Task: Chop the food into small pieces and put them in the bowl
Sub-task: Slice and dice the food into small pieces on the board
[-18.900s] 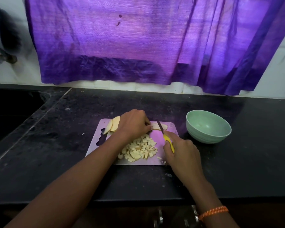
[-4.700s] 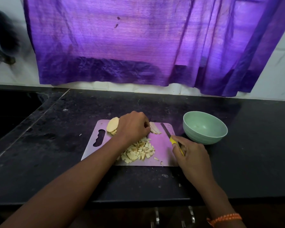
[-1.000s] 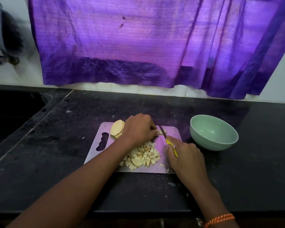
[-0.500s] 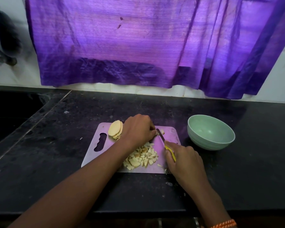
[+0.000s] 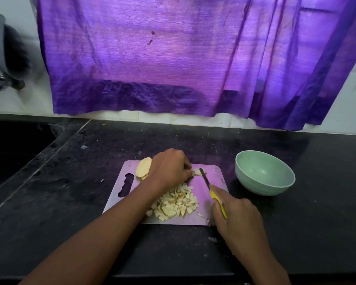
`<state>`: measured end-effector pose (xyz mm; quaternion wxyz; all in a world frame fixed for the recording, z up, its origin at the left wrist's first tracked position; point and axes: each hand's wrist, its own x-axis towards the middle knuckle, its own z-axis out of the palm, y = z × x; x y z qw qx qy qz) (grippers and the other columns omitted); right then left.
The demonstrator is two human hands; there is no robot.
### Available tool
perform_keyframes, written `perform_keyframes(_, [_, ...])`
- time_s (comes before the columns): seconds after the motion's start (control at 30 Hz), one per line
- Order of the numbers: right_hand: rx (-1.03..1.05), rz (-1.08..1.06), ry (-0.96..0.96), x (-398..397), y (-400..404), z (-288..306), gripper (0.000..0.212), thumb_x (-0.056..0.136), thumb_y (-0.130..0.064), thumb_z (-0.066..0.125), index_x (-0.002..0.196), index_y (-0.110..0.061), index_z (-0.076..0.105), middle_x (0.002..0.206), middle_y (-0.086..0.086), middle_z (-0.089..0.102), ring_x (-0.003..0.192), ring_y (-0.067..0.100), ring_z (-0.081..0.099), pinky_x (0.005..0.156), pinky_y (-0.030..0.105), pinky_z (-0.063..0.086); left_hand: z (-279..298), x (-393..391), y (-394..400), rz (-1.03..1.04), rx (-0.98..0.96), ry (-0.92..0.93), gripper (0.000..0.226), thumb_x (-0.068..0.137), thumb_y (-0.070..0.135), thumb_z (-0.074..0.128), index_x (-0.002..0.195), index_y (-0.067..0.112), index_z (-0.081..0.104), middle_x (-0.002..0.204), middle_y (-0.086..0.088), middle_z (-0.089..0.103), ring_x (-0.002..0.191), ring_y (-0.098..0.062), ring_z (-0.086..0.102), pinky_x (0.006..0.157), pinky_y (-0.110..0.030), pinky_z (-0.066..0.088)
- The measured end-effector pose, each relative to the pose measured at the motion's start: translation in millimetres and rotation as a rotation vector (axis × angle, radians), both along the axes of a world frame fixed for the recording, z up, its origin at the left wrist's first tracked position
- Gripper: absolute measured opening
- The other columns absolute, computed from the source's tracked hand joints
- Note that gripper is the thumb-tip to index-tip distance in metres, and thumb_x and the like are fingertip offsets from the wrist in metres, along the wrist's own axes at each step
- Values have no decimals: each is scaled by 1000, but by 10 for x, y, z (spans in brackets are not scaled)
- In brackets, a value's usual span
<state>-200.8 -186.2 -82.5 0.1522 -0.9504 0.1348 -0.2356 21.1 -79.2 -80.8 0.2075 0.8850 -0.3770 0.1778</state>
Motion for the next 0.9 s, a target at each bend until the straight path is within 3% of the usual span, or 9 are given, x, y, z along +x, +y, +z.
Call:
perform_keyframes(0.2, [-29,-41,75,266,12,87,46,103,-39,44,148,-42,47,94,9,69,88,34,63,68,39,40,-1,-4,-8,-1,12,24,22,91,53,78,100,34,86,95,17,78,82,-5,67,56,-25,47])
perform_keyframes(0.37, [-56,-44,98,343,40,132,44,104,-38,42,148,-40,48,97,9,68,87,32,63,65,36,35,-16,-40,-36,17,-12,33,23,89,54,79,99,34,86,90,15,78,76,-6,66,61,-30,58])
perform_keyframes(0.47, [-60,-28,117,335,45,141,40,106,-39,43,145,-39,53,98,8,69,82,26,60,65,34,32,-8,-52,-52,3,-20,27,22,91,51,79,104,35,85,91,14,79,77,-7,66,54,-25,46])
perform_keyframes(0.63, [-60,2,114,279,14,91,41,104,-40,44,144,-38,55,94,6,67,85,28,63,67,37,41,-2,-66,-58,31,3,20,24,91,51,78,106,34,85,89,12,79,76,-9,67,52,-25,41])
perform_keyframes(0.77, [-26,8,96,116,-41,7,43,102,-45,46,144,-42,53,89,6,68,82,29,63,68,40,48,13,-87,-72,56,27,17,25,91,52,78,104,32,85,86,12,78,74,-9,67,58,-30,57])
perform_keyframes(0.9, [7,3,51,-53,-76,-57,44,98,-50,46,141,-45,55,81,3,70,76,27,65,65,40,52,4,-97,-69,72,17,23,24,92,51,78,104,32,86,87,12,79,75,-8,67,63,-33,60])
